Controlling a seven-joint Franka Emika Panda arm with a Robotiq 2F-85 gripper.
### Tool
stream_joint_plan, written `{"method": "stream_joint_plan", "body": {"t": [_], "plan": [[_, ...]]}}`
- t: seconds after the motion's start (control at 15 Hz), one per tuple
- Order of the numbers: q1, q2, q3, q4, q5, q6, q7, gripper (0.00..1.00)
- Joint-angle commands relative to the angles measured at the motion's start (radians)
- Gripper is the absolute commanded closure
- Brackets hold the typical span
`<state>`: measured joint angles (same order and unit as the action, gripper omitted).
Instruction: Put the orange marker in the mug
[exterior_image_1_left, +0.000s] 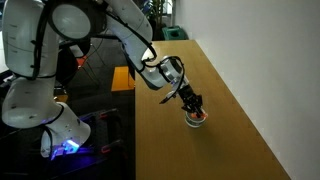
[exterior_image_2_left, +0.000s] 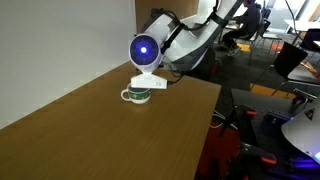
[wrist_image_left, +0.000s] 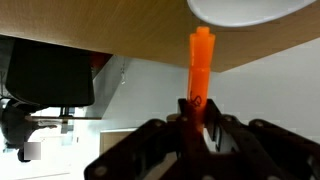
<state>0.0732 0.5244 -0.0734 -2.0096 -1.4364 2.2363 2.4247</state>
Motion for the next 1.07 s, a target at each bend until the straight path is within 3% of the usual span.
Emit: {"method": "stream_joint_plan", "body": {"t": [0.0, 1.0], "plan": [[-0.037, 0.009, 0.032, -0.006, -0.062, 0.052, 0.019, 0.95], [-0.081, 0.069, 0.075, 0.022, -0.296, 0.174, 0.09, 0.95]]}}
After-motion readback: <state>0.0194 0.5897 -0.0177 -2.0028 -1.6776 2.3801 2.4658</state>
